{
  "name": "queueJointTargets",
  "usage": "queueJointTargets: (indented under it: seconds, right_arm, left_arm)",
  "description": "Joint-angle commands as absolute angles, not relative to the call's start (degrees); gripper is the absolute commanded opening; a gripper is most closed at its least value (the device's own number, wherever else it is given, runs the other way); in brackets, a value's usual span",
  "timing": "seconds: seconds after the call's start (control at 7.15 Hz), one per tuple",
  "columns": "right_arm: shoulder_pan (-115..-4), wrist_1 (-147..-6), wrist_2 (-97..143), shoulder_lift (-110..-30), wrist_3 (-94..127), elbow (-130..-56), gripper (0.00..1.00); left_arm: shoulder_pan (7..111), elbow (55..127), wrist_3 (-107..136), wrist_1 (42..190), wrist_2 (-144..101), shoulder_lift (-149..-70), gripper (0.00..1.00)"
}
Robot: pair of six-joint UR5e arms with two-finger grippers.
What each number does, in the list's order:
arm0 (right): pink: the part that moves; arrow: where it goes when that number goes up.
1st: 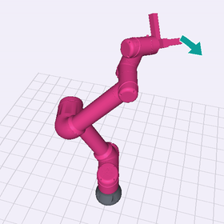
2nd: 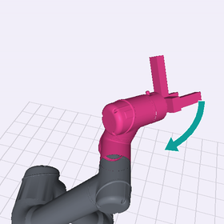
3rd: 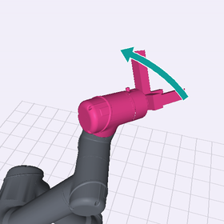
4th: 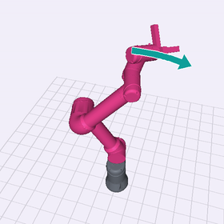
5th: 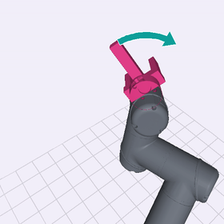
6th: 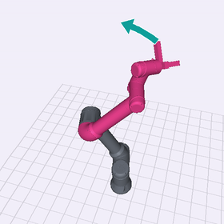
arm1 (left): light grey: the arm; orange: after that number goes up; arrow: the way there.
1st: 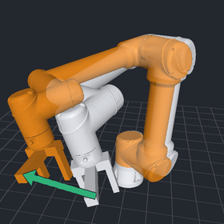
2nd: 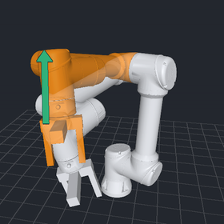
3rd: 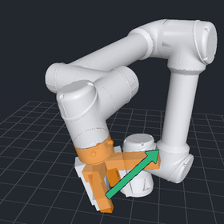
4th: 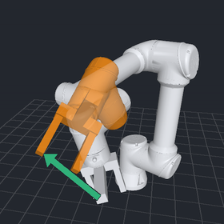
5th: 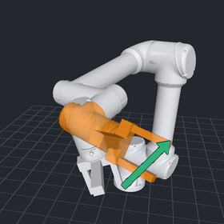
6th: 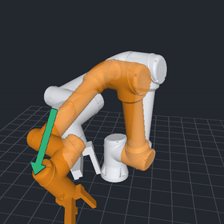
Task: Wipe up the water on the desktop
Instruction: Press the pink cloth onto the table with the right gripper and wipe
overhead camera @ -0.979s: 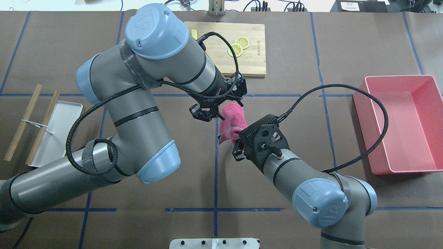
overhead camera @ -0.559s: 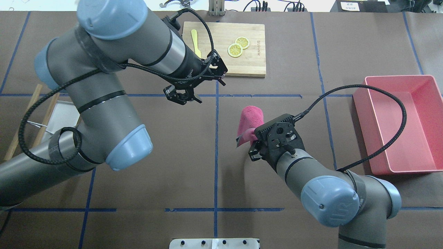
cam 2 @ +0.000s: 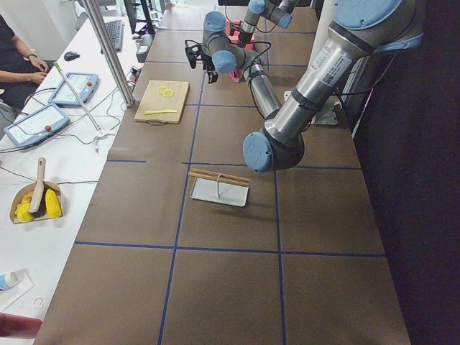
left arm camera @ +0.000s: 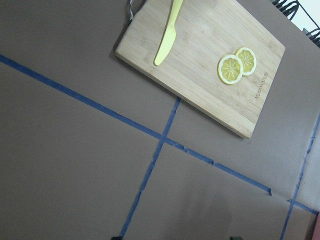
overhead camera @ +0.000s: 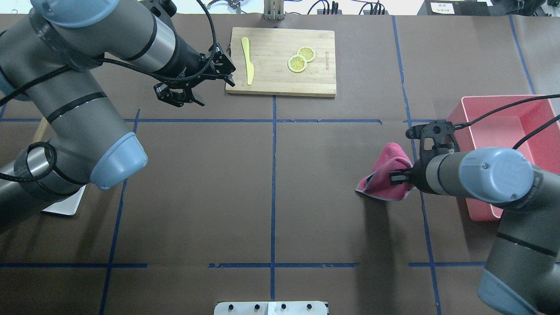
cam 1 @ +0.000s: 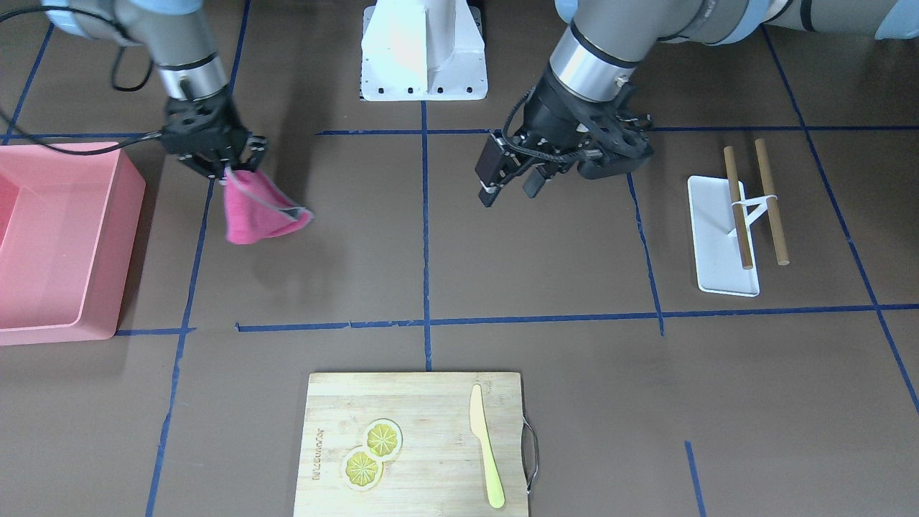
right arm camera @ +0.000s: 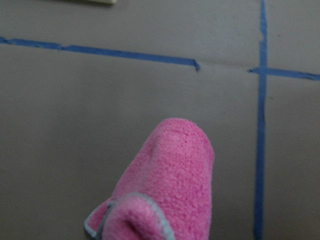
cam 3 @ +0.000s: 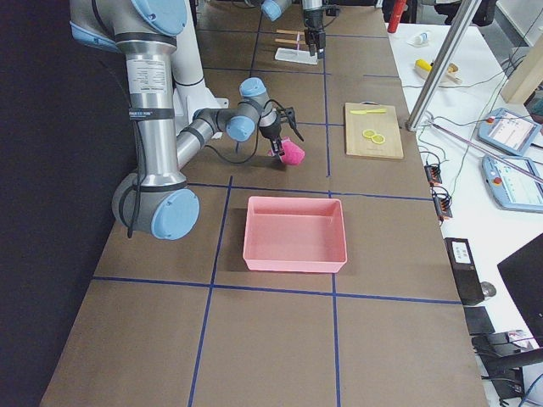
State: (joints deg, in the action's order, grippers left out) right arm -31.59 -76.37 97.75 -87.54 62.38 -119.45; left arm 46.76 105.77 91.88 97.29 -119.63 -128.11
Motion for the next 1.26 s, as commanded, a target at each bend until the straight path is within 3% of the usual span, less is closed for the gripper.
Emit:
queueJointTargets:
  seconds: [0.0, 0.7, 0.98, 1.12]
  right_arm:
    - [-35.6, -76.64, 107.05, -89.48, 61.0, -113.77, 0.0]
    - [-29.73, -91.23, 110.31, -60.24, 71.85, -102.86, 0.0]
    - [-31.88, -91.67, 110.03, -59.49, 74.89, -101.6, 0.0]
    - [-33.99, -91.5, 110.65, -65.24, 73.23, -104.99, 0.0]
  left_arm:
    - [49.82, 105.73, 87.57, 97.21, -119.62, -125.78, 0.78]
    - [58.44, 105.91, 73.15, 96.94, -120.23, -119.72, 0.78]
    - [59.15, 105.82, 67.37, 97.03, -120.06, -116.03, 0.78]
    - [61.06, 105.82, 62.37, 96.77, -120.15, -114.45, 0.79]
